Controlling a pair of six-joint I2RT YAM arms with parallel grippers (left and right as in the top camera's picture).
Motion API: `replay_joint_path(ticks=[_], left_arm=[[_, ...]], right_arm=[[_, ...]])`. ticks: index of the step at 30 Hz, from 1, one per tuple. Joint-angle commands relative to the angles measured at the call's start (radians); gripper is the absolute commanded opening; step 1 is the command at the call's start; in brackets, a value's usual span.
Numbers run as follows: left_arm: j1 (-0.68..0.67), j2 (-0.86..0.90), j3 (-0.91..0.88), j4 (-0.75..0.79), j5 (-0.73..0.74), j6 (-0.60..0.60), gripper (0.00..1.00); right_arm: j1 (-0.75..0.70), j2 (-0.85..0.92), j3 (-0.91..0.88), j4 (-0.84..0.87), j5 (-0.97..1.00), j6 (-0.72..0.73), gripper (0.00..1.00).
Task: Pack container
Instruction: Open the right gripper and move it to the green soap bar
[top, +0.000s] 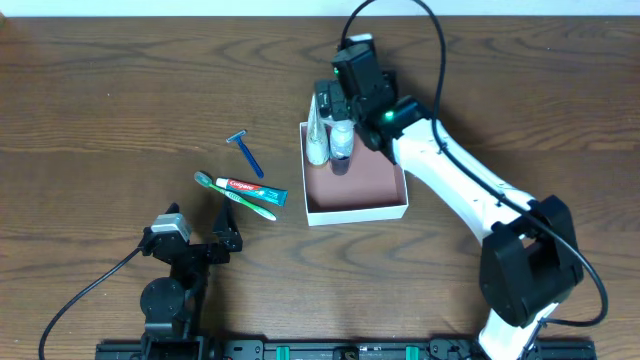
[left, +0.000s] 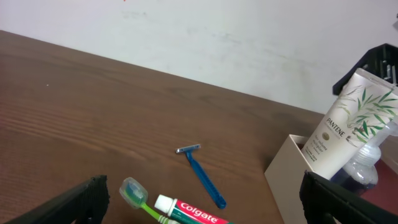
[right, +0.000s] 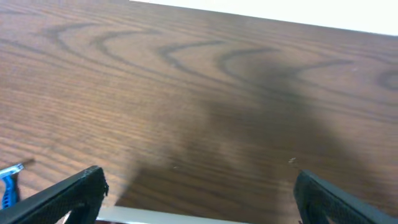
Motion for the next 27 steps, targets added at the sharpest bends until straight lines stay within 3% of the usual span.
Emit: replay_joint_path(ticks=[1,11,20,25,27], left_arm=[[0.004,-0.006,-0.015,-0.036,0.015,0.016,0.98],[0.004,-0.006,-0.015,-0.036,0.015,0.016,0.98],[0.004,-0.006,-0.015,-0.036,0.015,0.016,0.98],[0.004,-0.006,-0.015,-0.036,0.015,0.016,0.98],[0.004,-0.006,-0.015,-0.036,0.015,0.016,0.98]], right_arm=[[-0.020,-0.071,0.016,0.005,0.017,-0.054,0.99],[-0.056,-0.239,0.016,-0.084,0.016,-0.023,0.99],[-0.227,-0.421,0.016,-0.496,0.017,0.146,0.99],[-0.350,-0.434,0.005,-0.778,0.016,0.278,0.99],[-0.377,-0.433,-0.031,-0.818,0.011,0.325,0.99]])
